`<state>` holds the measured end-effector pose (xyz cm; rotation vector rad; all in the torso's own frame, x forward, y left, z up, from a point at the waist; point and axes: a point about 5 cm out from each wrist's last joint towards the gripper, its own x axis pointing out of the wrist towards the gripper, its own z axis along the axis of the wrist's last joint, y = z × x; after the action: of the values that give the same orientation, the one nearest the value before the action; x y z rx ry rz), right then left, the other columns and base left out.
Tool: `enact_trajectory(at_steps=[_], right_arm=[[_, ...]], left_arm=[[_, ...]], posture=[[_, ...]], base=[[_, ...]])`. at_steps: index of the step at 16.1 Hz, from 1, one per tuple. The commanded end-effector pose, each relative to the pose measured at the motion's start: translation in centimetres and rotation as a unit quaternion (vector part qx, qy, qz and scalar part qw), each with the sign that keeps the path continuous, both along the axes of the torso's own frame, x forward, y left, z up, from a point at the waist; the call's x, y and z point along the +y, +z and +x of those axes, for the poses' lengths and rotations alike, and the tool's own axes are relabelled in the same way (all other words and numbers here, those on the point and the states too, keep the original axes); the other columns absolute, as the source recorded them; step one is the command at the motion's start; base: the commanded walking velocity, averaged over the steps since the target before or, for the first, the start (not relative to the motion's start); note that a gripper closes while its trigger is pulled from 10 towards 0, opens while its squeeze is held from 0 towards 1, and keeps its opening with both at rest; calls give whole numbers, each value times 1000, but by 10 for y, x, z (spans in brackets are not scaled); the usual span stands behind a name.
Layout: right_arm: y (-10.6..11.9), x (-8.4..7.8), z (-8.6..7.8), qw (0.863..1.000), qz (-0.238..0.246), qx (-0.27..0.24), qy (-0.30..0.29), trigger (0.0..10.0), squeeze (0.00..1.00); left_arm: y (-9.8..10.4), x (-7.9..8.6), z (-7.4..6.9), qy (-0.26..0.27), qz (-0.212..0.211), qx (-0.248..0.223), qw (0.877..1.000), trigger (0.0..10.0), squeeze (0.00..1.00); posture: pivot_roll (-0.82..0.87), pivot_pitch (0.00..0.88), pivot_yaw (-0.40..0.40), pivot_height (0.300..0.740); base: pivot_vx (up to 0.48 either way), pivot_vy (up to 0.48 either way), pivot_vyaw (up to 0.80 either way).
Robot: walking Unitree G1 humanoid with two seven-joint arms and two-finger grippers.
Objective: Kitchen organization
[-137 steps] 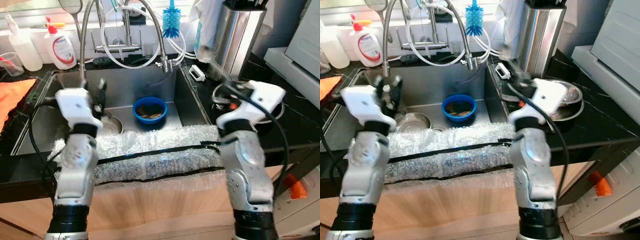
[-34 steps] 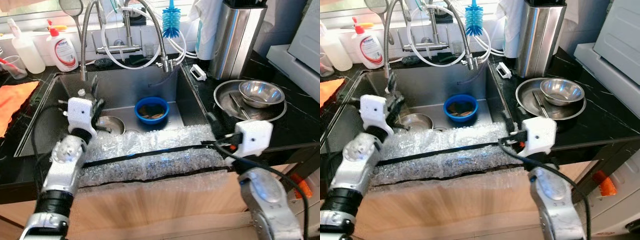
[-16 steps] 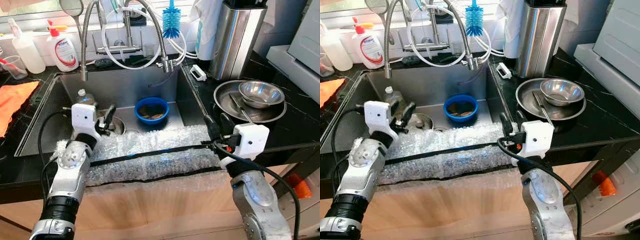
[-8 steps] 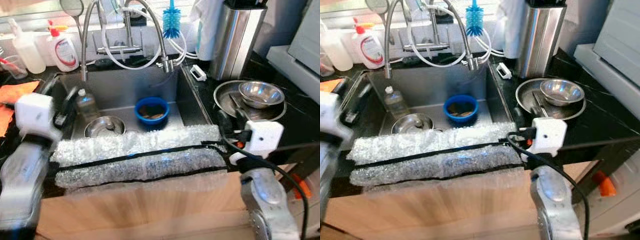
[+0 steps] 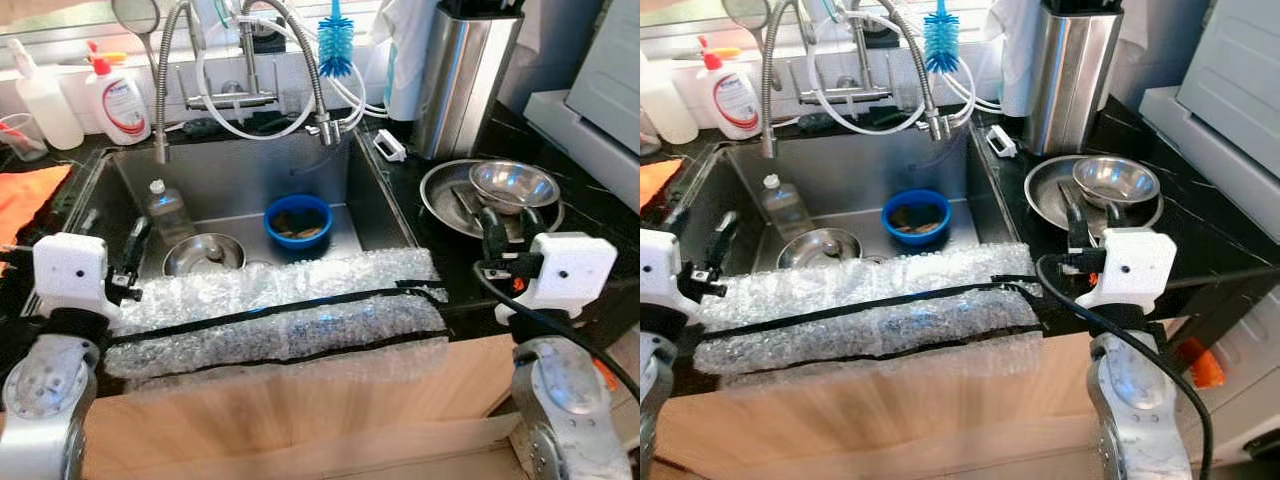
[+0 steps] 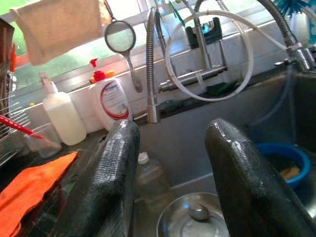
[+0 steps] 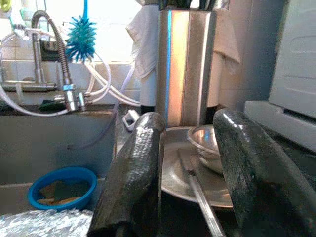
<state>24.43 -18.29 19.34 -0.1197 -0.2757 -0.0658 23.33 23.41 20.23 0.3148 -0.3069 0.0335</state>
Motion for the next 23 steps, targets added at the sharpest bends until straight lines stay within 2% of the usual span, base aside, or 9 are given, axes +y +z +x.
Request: enact_trajectory(at_steps=[1,7,8,11,15,16,18,23], right_arm=[[6,-3,-4,1000,-3,-7,-14,10000,0],[7,4,-1,1000,2,0,2,10000,0],[8,1,-1,1000,3,0,-1,10000,1000],[13,-1,-1,1000,3,-8,-8,10000,1000],[-12,-5,-4,998,23,39,-39,10000,1000],[-21,-4,-1,997,19,59,-39,10000,0],[-32,-5,2,995,23,87,-43,10000,0],[-34,1,19,995,41,81,-44,10000,0]], left_arm=[[5,4,-6,19,3,-4,1000,10000,0],[-1,0,-6,24,-7,10,1000,10000,0],[-1,0,-5,25,-10,9,1000,10000,0],[-3,-6,-2,19,-18,12,1000,10000,0],[-6,-8,1,14,-20,16,1000,10000,0],[-7,-9,2,10,-20,17,1000,10000,0],[-7,-12,2,6,-21,18,1000,10000,0],[-9,-12,3,4,-18,20,1000,10000,0]], posture=[[-102,41,27,740],[-115,51,14,740],[-123,55,11,740],[-132,62,11,740],[-130,63,15,740],[-125,61,17,740],[-118,58,18,740],[-103,49,19,740]], base=[[0,0,0],[0,0,0],[0,0,0],[0,0,0],[0,0,0],[0,0,0],[0,0,0],[0,0,0]])
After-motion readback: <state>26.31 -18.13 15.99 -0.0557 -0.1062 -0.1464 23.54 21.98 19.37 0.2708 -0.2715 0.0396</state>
